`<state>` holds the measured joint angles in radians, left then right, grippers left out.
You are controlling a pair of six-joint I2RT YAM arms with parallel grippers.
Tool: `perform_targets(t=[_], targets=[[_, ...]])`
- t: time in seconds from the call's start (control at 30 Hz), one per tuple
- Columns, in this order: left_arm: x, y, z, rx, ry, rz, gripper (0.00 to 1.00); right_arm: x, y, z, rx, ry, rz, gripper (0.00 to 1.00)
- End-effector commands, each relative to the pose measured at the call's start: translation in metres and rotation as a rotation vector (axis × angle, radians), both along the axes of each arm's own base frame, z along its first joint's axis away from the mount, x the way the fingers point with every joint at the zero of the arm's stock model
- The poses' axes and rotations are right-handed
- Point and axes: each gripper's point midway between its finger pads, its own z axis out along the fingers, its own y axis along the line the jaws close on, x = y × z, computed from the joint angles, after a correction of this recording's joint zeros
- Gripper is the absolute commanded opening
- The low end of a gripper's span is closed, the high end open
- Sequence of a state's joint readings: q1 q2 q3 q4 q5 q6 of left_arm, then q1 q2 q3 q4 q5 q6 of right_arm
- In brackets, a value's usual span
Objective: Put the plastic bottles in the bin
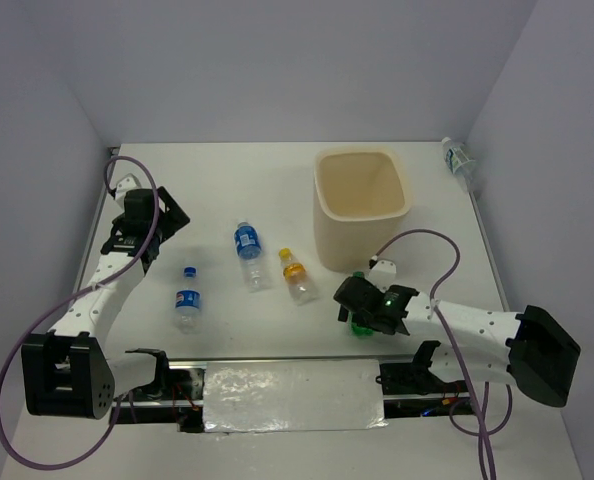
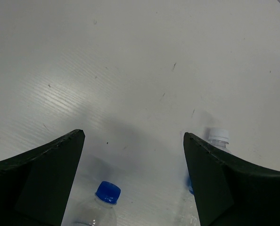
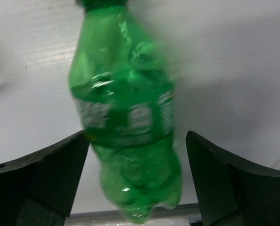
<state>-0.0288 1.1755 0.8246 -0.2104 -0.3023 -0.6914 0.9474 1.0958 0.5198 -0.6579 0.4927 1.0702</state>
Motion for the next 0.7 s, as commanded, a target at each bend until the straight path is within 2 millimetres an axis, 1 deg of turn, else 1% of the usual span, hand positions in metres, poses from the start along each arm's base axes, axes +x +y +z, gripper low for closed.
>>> perform_targets(t=[0.0,0.07,0.1,0.17,0.2,0.23,0.27,0.33,0.37,0.4,0.43,0.47,0.5,0.53,0.57,0.6,0.63,0.67], targets=[[0.003,-0.001,0.007,-0.020,-0.035,0.016,0.99,-0.001,0.015,0.002,0.037,-0.041,0.006,0.88],[0.002,-0.002,0.009,-0.020,-0.038,0.012,0.99,-0.002,0.025,0.006,0.048,-0.053,0.041,0.81],[0.001,-0.001,0.008,-0.018,-0.034,0.014,0.99,0.000,0.033,0.015,0.060,-0.065,0.066,0.65],[0.000,0.000,0.011,-0.013,-0.038,0.016,0.99,-0.003,0.040,0.028,0.042,-0.085,0.136,0.49],[-0.002,0.000,0.010,-0.013,-0.036,0.022,0.99,-0.004,0.053,0.045,0.053,-0.129,0.186,0.40],[-0.003,0.000,0.011,-0.014,-0.040,0.020,0.99,-0.007,0.055,0.053,0.038,-0.138,0.224,0.37],[-0.004,0.000,0.009,-0.018,-0.038,0.020,0.99,-0.012,0.069,0.069,0.040,-0.165,0.309,0.32],[-0.006,-0.002,0.010,-0.021,-0.040,0.012,0.99,-0.020,0.081,0.086,0.022,-0.190,0.436,0.29],[-0.008,-0.002,0.009,-0.023,-0.033,0.014,0.99,-0.026,0.096,0.102,0.056,-0.199,0.507,0.27],[-0.009,-0.001,0.009,-0.023,-0.032,0.017,0.99,-0.034,0.110,0.114,0.057,-0.224,0.640,0.26],[-0.010,-0.001,0.009,-0.022,-0.030,0.021,0.99,-0.040,0.120,0.125,0.085,-0.240,0.711,0.25],[-0.011,0.000,0.008,-0.026,-0.029,0.028,0.99,-0.050,0.137,0.144,0.150,-0.255,0.806,0.24],[-0.012,0.002,0.008,-0.024,-0.029,0.042,0.99,-0.050,0.150,0.167,0.179,-0.341,0.911,0.23],[-0.012,0.002,0.008,-0.028,-0.032,0.050,0.99,-0.047,0.155,0.186,0.202,-0.399,0.940,0.23],[-0.013,0.003,0.007,-0.035,-0.028,0.060,0.99,-0.040,0.159,0.217,0.226,-0.484,0.933,0.23],[-0.014,0.003,0.008,-0.033,-0.033,0.060,0.99,-0.019,0.153,0.243,0.192,-0.601,0.877,0.23],[-0.015,0.004,0.009,-0.034,-0.036,0.067,0.99,-0.007,0.146,0.270,0.209,-0.677,0.817,0.23],[-0.016,0.004,0.011,-0.038,-0.045,0.071,0.99,0.006,0.143,0.307,0.268,-0.771,0.746,0.24]])
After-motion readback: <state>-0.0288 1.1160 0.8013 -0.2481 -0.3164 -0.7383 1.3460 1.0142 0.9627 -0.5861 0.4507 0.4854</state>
